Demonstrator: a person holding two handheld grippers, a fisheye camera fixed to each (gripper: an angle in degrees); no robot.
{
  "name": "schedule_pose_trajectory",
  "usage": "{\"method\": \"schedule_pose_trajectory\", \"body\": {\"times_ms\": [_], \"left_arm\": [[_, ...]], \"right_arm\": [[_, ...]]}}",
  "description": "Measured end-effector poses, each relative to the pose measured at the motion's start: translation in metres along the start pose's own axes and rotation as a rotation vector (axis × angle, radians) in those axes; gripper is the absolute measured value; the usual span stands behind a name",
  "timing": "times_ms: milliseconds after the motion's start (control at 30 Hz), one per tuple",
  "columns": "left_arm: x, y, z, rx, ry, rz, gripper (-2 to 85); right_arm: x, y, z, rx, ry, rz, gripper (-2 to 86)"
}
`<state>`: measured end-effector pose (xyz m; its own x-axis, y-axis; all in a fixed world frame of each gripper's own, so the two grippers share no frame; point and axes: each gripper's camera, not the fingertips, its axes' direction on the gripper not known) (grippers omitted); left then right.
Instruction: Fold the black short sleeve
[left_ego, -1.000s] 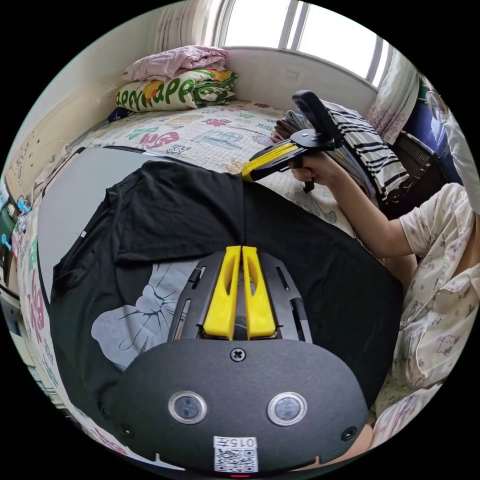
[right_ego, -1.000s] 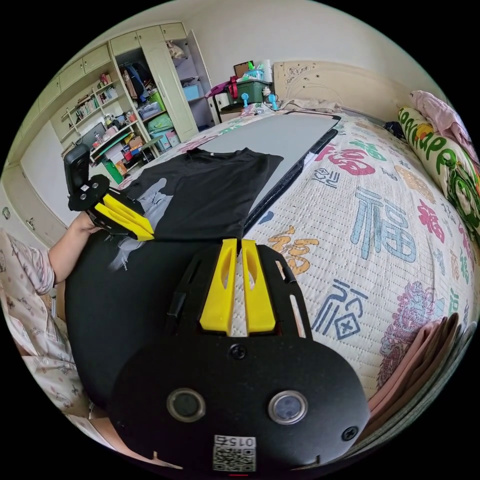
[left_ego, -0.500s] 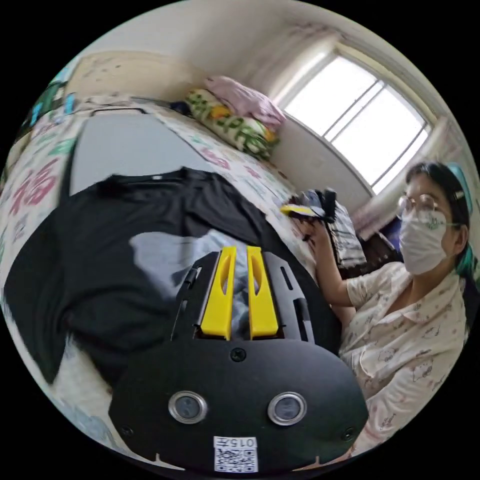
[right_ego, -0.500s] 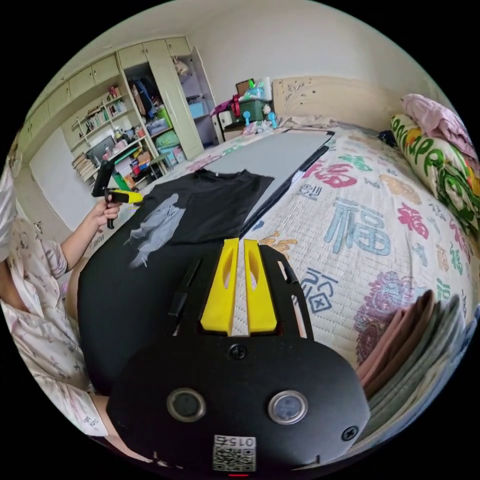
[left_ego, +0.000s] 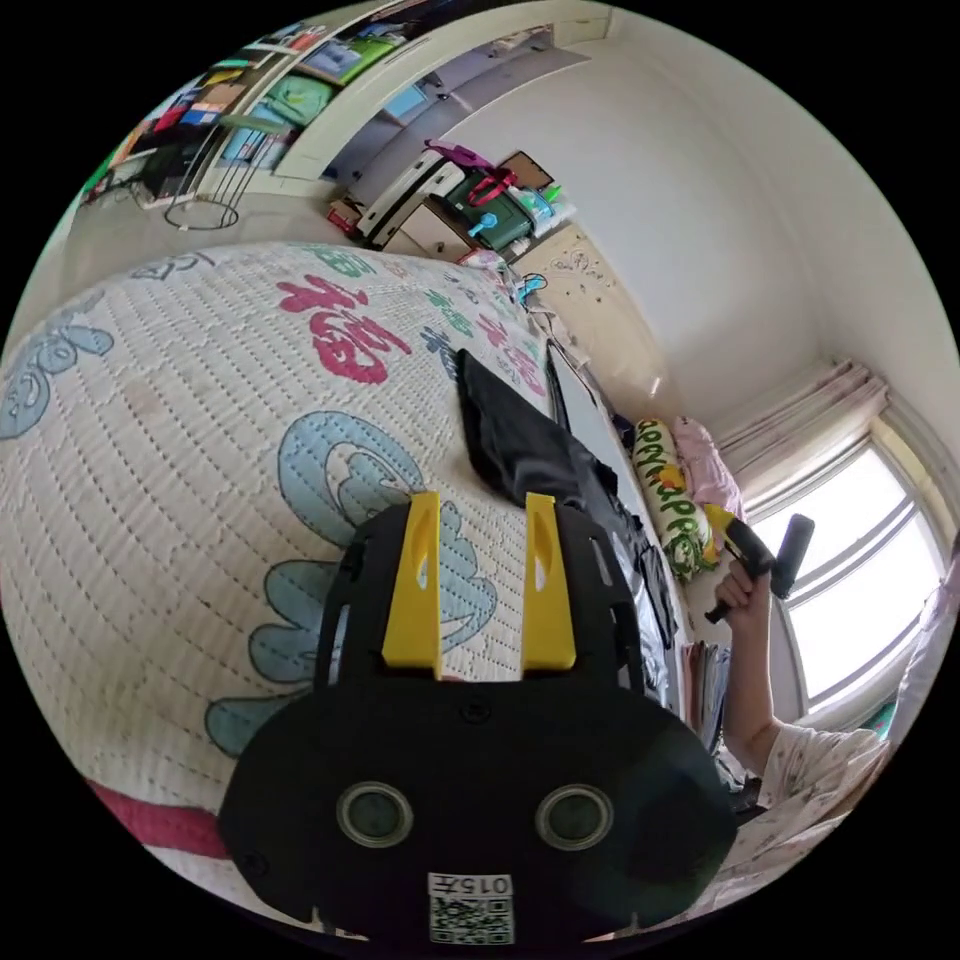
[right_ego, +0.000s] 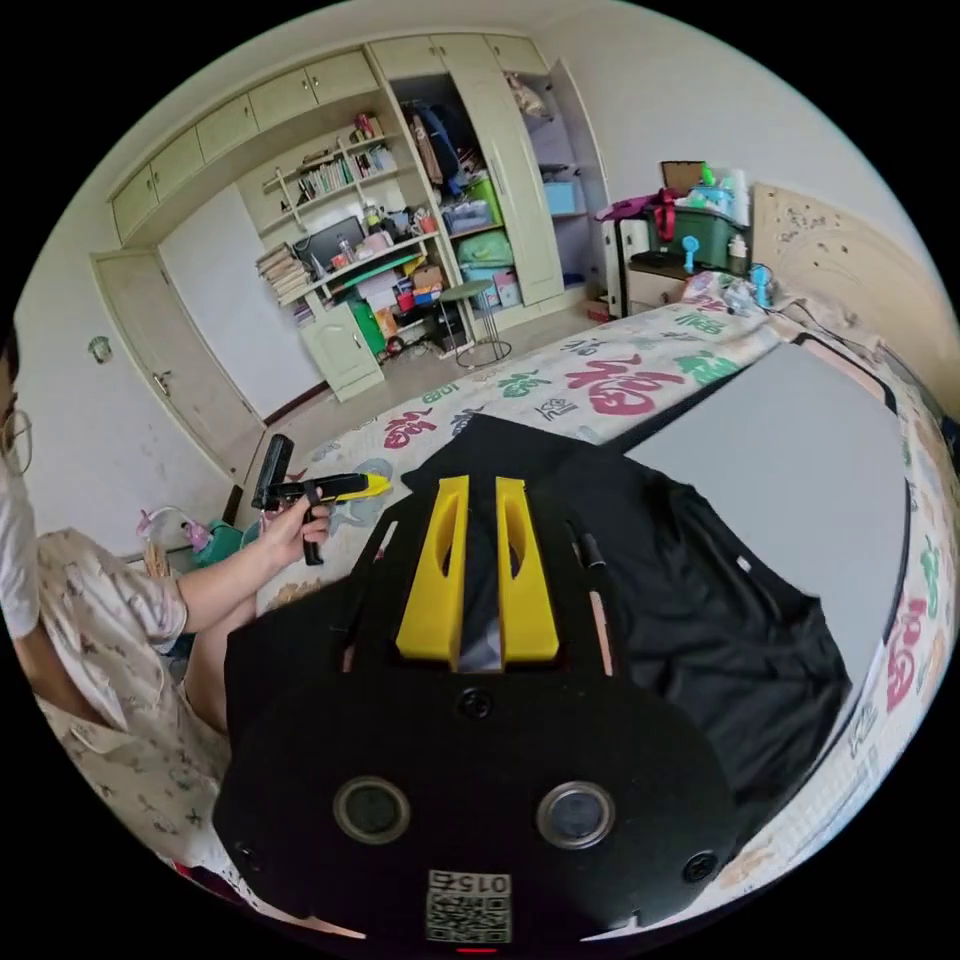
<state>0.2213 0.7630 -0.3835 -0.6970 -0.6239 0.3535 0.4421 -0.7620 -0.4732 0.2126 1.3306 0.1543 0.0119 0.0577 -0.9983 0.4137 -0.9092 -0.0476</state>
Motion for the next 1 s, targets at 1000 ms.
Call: {"method": "schedule_pose_trajectory", "body": {"times_ms": [1000], "left_arm": [[0.015,-0.016,-0.046,-0.001,-0.011,0.195,0.2]], "right_arm": [[-0.027,-0.216,0.377,-0.326,0.282,0.284,-0.6]]}}
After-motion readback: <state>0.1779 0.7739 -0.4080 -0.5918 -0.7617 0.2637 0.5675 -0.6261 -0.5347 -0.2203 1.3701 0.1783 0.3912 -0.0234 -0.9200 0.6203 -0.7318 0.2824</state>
